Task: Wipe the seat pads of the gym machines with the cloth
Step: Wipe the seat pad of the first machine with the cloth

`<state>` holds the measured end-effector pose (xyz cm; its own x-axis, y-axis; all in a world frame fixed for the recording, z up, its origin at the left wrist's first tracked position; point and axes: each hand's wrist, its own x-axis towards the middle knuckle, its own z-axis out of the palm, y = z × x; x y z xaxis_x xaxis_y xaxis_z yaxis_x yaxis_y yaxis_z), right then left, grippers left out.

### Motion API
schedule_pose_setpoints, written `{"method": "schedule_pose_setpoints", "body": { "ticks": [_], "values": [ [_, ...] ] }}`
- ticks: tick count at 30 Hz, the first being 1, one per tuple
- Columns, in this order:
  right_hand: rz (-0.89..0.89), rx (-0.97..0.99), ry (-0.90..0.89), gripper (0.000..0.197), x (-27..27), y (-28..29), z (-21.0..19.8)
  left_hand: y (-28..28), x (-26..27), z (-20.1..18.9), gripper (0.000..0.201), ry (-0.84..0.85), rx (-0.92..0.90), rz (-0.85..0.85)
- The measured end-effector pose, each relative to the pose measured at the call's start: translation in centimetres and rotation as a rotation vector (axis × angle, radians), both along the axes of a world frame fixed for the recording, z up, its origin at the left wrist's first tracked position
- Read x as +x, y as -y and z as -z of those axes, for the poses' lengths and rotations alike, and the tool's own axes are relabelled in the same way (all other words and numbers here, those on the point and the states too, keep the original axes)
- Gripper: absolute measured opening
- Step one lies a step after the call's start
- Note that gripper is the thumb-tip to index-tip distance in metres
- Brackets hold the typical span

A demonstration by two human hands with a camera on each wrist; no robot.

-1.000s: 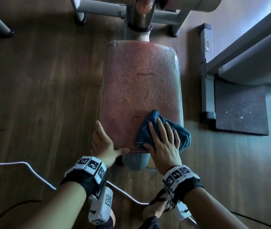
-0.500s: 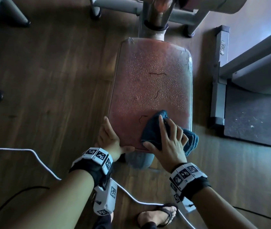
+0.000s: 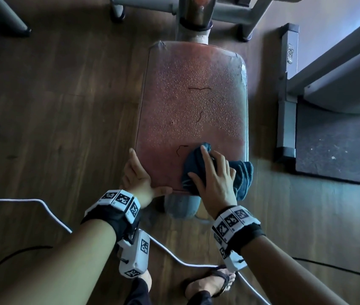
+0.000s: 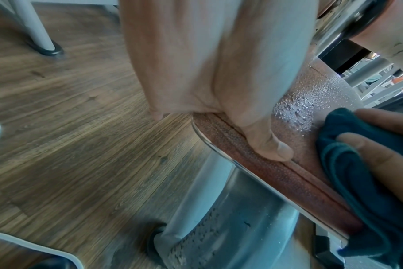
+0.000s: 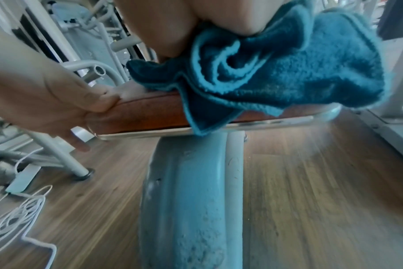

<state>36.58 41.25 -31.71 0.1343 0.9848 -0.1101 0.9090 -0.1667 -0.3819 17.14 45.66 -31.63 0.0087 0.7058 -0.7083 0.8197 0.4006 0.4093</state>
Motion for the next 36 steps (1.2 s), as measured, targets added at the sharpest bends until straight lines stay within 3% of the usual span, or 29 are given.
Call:
{"method": "schedule_pose_setpoints", "body": {
  "ticks": [12, 19, 27, 36],
  "values": [
    [0.019, -0.017, 0.057, 0.053, -0.4, -2.5, 0.2, 0.3, -0.1, 0.7, 0.152, 0.053, 0.034, -0.042],
    [-0.158, -0.05, 0.135, 0.05, -0.6, 0.0, -0.8, 0.2, 0.0, 0.4, 0.153, 0.041, 0.02, -0.032],
    [-0.207, -0.145, 0.221, 0.05, 0.3, -4.2, -1.2, 0.4, -0.2, 0.2, 0.147, 0.109, 0.037, -0.065],
    [-0.235, -0.153, 0.204, 0.048, 0.2, -1.2, -1.9, 0.4, -0.3, 0.9, 0.152, 0.096, 0.051, -0.083]
  ]
}}
